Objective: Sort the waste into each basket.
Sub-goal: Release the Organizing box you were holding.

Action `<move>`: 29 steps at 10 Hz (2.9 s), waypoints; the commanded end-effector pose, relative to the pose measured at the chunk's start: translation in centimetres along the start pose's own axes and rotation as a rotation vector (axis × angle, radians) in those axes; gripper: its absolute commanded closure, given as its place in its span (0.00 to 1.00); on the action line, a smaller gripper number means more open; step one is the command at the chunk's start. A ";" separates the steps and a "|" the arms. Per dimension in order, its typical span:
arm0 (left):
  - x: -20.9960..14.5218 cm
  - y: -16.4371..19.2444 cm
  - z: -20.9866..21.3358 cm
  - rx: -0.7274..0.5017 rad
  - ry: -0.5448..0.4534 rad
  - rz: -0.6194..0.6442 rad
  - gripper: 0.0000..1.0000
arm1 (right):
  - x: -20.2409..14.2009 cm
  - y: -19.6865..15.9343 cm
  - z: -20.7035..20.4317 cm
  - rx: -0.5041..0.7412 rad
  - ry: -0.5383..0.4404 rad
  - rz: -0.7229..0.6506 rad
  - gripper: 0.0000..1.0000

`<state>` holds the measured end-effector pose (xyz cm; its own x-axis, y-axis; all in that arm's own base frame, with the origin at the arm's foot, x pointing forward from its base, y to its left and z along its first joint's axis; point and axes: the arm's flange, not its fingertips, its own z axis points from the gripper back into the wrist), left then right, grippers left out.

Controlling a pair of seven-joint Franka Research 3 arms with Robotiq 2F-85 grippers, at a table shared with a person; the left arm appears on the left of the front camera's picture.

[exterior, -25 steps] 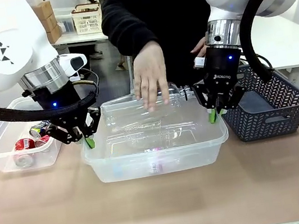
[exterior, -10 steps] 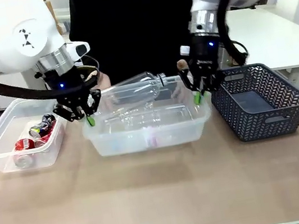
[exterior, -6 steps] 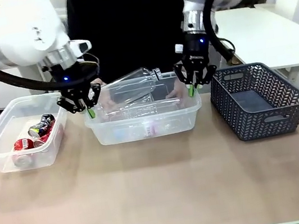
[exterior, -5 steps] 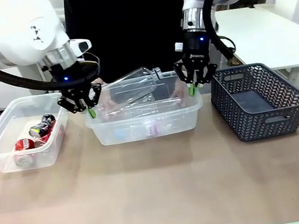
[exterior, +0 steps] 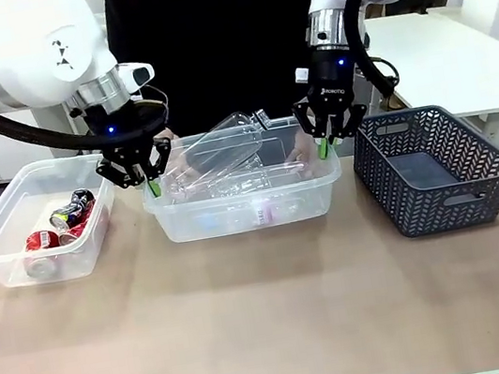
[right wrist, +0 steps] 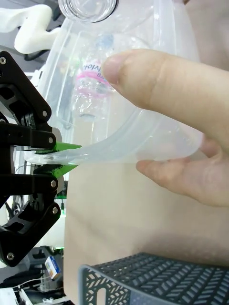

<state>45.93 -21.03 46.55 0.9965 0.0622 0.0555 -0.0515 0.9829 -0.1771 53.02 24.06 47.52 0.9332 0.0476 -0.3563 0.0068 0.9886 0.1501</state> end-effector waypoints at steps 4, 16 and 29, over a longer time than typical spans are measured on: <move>-0.8 -1.6 1.4 -0.032 -0.066 -0.062 0.00 | -3.8 -1.7 0.6 0.120 -0.182 0.028 0.00; -3.3 -1.0 4.6 -0.123 -0.124 -0.123 0.00 | -7.8 -5.1 1.0 0.241 -0.520 -0.025 0.00; -21.9 10.3 13.3 -0.376 -0.174 -0.236 0.00 | -32.2 -21.1 1.4 0.546 -0.665 0.071 0.00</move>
<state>24.29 -12.60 57.01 0.9586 -0.0566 0.2790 0.1780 0.8839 -0.4324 24.61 3.74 58.00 0.9653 -0.1192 0.2323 -0.0507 0.7873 0.6145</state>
